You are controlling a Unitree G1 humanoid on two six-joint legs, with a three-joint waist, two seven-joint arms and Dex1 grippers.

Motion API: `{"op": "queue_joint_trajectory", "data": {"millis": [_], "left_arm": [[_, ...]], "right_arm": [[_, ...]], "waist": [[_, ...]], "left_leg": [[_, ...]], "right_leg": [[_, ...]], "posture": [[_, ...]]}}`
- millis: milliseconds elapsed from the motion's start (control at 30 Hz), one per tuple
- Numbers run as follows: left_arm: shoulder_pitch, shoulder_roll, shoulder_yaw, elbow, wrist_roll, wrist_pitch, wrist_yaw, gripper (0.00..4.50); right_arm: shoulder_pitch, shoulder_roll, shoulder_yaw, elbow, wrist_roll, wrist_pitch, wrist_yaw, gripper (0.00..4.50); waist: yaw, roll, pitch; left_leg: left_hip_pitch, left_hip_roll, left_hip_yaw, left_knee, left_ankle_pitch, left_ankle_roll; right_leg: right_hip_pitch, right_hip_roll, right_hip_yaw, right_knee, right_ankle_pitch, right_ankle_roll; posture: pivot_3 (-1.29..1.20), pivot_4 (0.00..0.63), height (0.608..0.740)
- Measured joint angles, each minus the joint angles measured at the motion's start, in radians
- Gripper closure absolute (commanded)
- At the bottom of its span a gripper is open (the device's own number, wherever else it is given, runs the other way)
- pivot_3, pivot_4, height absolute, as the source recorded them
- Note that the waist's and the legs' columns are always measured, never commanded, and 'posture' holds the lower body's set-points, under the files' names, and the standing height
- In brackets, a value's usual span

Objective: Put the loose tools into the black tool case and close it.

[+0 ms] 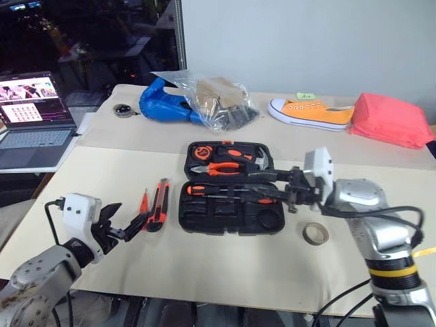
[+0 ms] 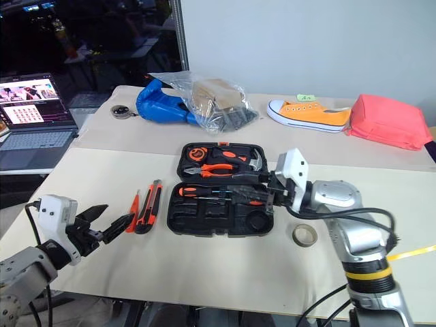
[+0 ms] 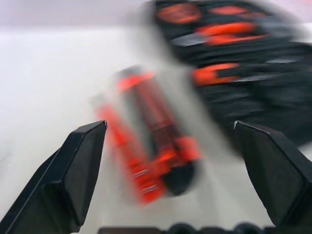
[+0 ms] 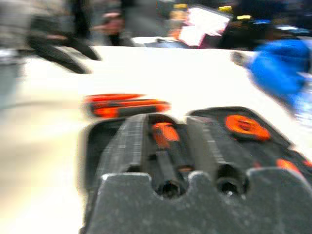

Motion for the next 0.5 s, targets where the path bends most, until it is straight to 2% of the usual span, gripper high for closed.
{"op": "queue_joint_trajectory", "data": {"millis": [167, 233, 400, 500], "left_arm": [[-0.149, -0.006, -0.033, 0.024, 0.004, 0.21, 0.188, 0.0], [-0.185, -0.023, -0.062, 0.056, 0.033, 0.246, 0.233, 0.0], [-0.234, -0.039, -0.08, 0.144, 0.1, 0.264, 0.26, 1.28], [-0.243, -0.039, -0.106, 0.156, 0.121, 0.264, 0.247, 1.28]], "right_arm": [[-0.004, -0.062, -0.031, -0.019, 0.057, 0.038, 0.043, 0.05], [-0.001, -0.066, -0.032, -0.019, 0.052, 0.033, 0.043, 0.05], [0.022, -0.063, -0.03, -0.047, 0.046, 0.028, 0.016, 0.0], [0.025, -0.062, -0.03, -0.072, 0.049, 0.028, -0.001, 0.0]], "waist": [[-0.006, 0.0, 0.0], [-0.007, 0.0, 0.0], [-0.002, 0.0, 0.0], [-0.001, 0.0, 0.0]], "left_leg": [[0.002, -0.001, 0.0, 0.001, 0.0, 0.0], [0.001, -0.002, 0.0, 0.001, 0.0, 0.0], [-0.002, -0.002, 0.0, 0.0, 0.0, 0.0], [-0.002, -0.002, 0.0, 0.0, 0.0, 0.0]], "right_leg": [[0.0, 0.002, 0.002, 0.0, 0.001, -0.001], [0.0, 0.002, 0.002, 0.0, 0.001, -0.001], [-0.002, 0.002, 0.001, -0.001, 0.0, -0.001], [-0.002, 0.001, 0.002, -0.001, 0.0, 0.0]], "posture": [[0.0, 0.15, 0.74], [0.0, 0.15, 0.74], [0.0, 0.15, 0.74], [0.0, 0.15, 0.74]]}}
